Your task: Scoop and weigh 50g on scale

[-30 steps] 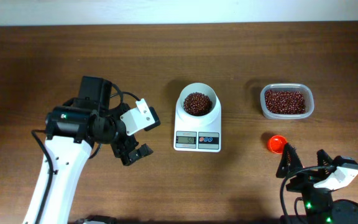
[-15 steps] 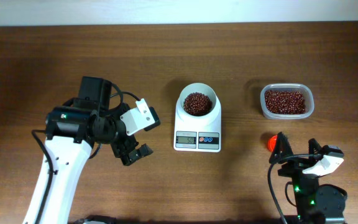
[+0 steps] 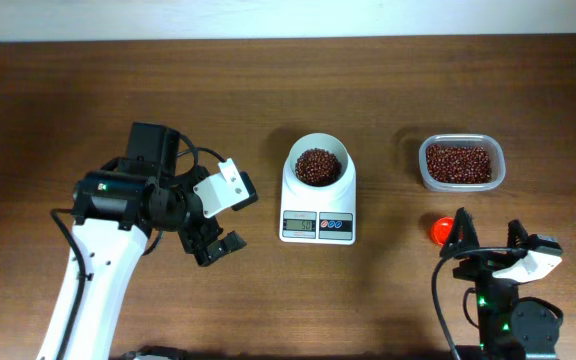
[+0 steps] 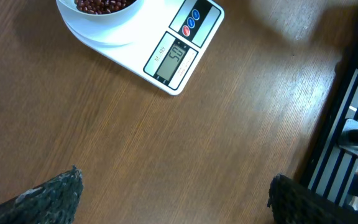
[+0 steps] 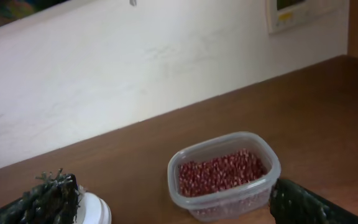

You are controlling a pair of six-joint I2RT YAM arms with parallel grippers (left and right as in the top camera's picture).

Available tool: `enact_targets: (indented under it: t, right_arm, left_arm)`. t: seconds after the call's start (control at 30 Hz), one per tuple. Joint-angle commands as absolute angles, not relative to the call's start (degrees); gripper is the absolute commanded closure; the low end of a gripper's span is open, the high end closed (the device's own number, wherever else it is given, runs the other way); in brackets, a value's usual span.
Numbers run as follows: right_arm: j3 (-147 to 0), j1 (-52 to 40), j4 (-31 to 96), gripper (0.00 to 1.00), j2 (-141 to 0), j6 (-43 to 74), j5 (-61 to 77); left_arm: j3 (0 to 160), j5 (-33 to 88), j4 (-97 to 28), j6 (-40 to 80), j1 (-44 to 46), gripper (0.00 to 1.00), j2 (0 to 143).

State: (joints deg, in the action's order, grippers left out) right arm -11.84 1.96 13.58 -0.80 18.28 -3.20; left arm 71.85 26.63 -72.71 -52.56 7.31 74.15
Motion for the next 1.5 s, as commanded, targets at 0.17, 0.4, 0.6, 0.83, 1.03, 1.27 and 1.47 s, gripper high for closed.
enact_targets:
  t: [0.17,0.4,0.6,0.83,1.03,1.27,1.47]
  right_arm:
    - [-7.68,2.28,5.98,0.01,-0.21,16.25,-2.22]
    - [-2.55,0.91,-0.86,0.01,-0.21,16.25,0.56]
    - [-0.32,-0.36,-1.91,0.01,-0.19,16.29,0.40]
    - [-0.32,-0.38,3.22,0.01,-0.19,16.32,1.32]
    - [-0.32,-0.36,4.58,0.01,-0.19,16.23,0.80]
    - [-0.32,-2.42,4.78,0.01,-0.19,12.21,0.19]
    - [-0.32,-3.81,4.86,0.01,-0.19,12.21,0.12]
  left_arm:
    - [72.49,27.64,-72.73,-53.23,7.07,0.01,74.15]
    - [72.49,27.66,-72.73,-53.23,7.07,0.01,74.15]
    - [72.49,27.64,-72.75,-53.23,7.07,0.01,74.15]
    - [72.49,27.64,-72.73,-53.23,7.07,0.01,74.15]
    - [72.49,27.64,-72.73,-53.23,7.07,0.01,74.15]
    - [72.49,27.64,-72.73,-53.23,7.07,0.01,74.15]
    - [72.49,27.66,-72.73,-53.23,7.07,0.01,74.15]
